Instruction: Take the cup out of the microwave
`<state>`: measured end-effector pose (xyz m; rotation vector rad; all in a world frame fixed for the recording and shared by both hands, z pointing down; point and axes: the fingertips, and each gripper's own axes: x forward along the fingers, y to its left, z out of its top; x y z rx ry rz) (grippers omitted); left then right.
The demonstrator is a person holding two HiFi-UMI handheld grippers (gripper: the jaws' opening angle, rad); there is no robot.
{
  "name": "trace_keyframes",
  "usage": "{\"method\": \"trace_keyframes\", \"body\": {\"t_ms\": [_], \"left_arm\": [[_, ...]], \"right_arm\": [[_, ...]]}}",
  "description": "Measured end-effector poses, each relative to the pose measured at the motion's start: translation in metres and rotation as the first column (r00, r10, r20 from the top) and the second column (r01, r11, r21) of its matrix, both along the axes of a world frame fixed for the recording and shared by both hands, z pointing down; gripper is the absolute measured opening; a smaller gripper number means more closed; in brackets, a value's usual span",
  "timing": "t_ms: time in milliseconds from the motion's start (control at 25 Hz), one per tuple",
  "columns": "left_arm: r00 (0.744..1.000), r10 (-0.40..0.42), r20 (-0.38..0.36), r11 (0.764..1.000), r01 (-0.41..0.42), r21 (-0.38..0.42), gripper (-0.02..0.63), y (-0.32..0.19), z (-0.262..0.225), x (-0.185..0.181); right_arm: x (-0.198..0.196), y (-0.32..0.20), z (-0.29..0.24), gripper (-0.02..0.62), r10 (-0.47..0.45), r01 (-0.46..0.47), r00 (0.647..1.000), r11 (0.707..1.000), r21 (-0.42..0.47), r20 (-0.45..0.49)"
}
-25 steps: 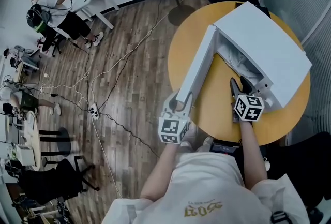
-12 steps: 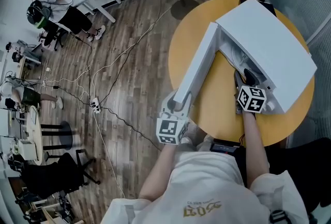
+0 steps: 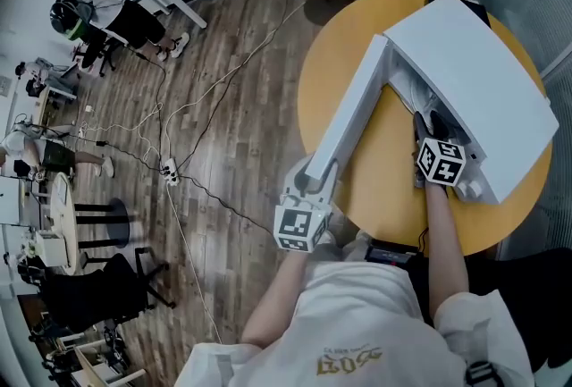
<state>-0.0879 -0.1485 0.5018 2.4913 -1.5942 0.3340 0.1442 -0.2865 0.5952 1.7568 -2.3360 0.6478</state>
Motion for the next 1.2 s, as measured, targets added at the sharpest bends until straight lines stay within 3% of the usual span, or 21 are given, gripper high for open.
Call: {"method": "trace_keyframes", "body": {"t_ms": [400, 800, 1200], "left_arm": [[1.000, -0.003, -0.005, 1.000, 0.003, 0.004, 0.169, 0.001, 0.000, -0.001], [1.000, 0.000, -0.003, 1.000, 0.000, 0.011, 0.170, -0.001, -0.001, 0.000], [1.000, -0.003, -0.001, 1.000, 0.003, 0.009, 0.172, -0.004, -0.001, -0.002]], "right_arm": [[0.008, -0.022, 0.012, 0.175, 0.029, -0.028, 0.998, 1.000, 0.013, -0.053], [0.004, -0.035, 0.018, 0.167, -0.013, 0.015, 0.998, 1.000, 0.021, -0.060], [0.001, -0.044, 0.018, 0.118, -0.032, 0.036, 0.995, 0.999, 0.038, -0.099]]}}
